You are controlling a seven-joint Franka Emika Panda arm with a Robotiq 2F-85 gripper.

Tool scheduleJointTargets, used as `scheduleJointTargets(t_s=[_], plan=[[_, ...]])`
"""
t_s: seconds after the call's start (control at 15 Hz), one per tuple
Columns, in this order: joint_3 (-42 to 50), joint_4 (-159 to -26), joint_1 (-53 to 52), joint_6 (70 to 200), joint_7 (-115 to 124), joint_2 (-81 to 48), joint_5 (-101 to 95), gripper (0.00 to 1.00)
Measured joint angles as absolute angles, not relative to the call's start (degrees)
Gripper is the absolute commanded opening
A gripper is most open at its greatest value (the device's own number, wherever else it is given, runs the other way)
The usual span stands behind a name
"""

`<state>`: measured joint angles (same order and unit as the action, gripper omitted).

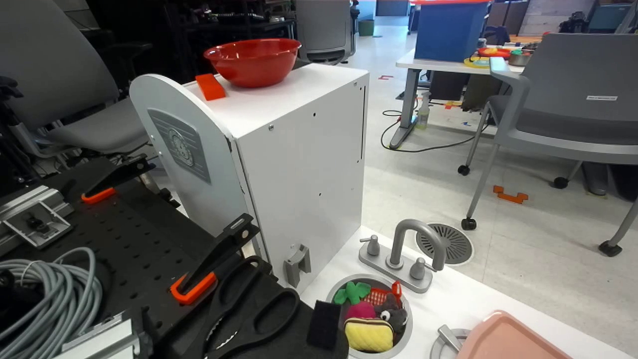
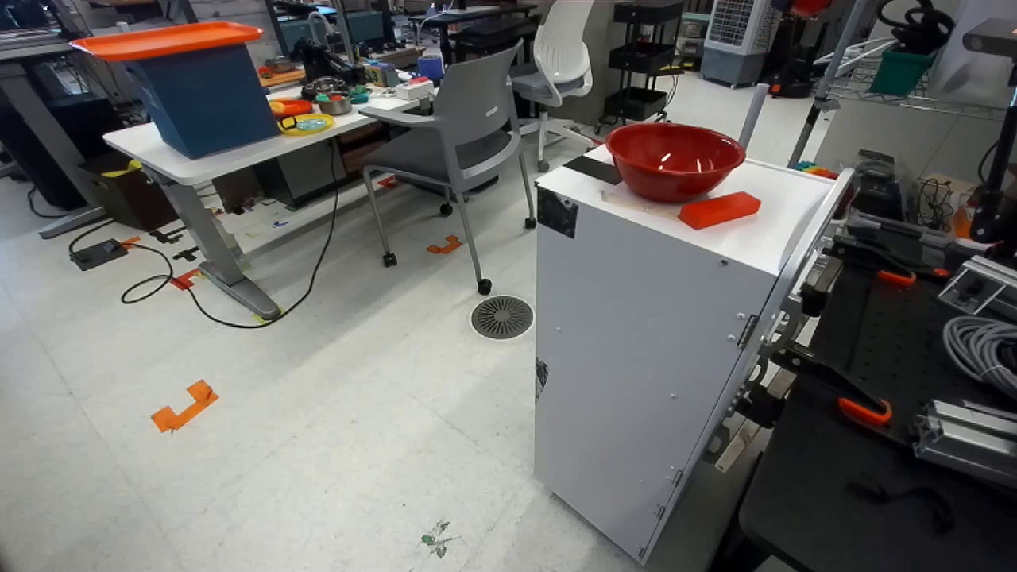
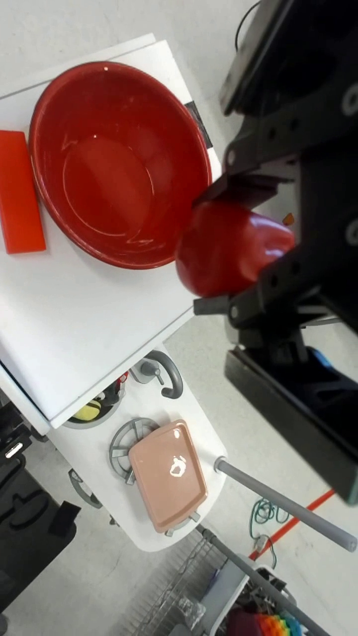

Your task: Pick up the red bell pepper from the bowl and put it on the counter

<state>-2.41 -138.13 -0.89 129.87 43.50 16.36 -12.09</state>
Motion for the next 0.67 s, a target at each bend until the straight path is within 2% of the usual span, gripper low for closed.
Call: scheduleJointTargets(t_s=[0.67], plan=[[-3.4,-142.3,4.8,129.8,47.1,21.3,-11.7,0.18]])
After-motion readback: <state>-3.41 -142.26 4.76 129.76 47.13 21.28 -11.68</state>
